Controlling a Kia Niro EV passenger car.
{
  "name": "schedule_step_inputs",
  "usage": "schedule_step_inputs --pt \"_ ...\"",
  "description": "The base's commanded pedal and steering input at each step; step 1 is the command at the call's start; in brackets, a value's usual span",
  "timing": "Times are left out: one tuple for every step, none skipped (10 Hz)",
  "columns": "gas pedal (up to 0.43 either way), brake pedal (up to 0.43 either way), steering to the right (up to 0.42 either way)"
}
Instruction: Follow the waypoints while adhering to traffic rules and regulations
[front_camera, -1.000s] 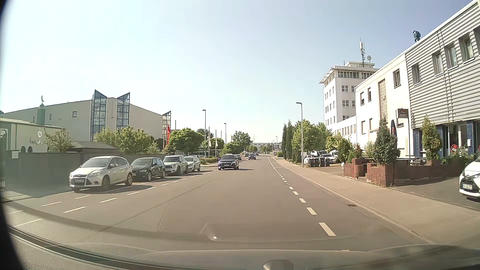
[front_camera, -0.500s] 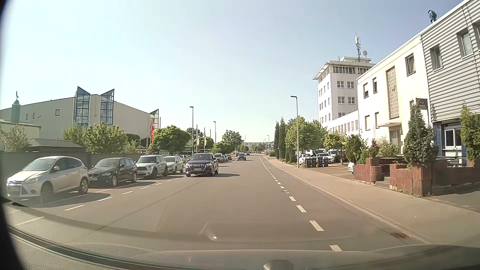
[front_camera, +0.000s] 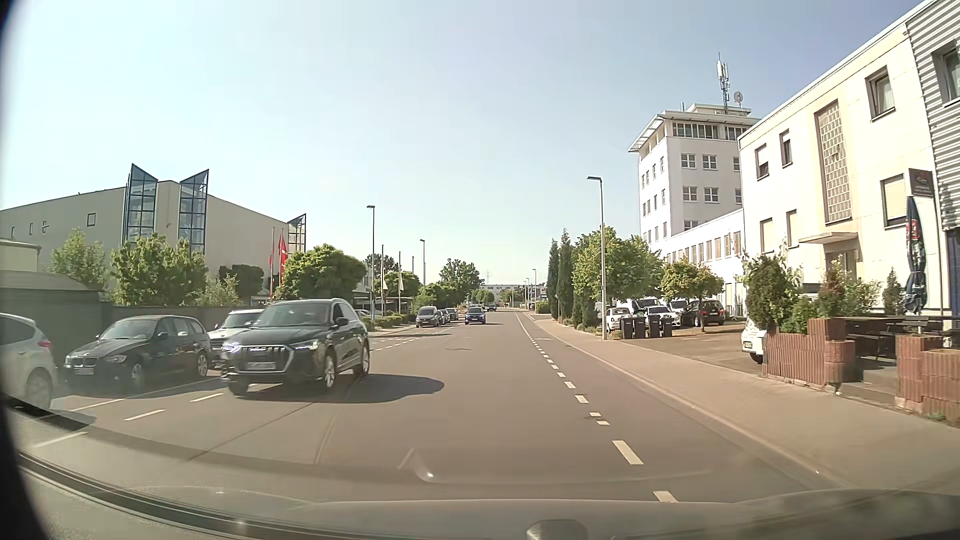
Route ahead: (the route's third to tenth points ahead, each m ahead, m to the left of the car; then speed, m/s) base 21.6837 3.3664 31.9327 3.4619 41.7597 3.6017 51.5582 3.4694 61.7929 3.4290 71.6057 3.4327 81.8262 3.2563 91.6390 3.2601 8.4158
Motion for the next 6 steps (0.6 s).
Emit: schedule_step_inputs --pt "0.220 0.018 0.005" --pt "0.220 0.012 0.005" --pt "0.209 0.012 0.005" --pt "0.197 0.018 0.004" --pt "0.197 0.018 0.004" --pt "0.189 0.018 0.002"
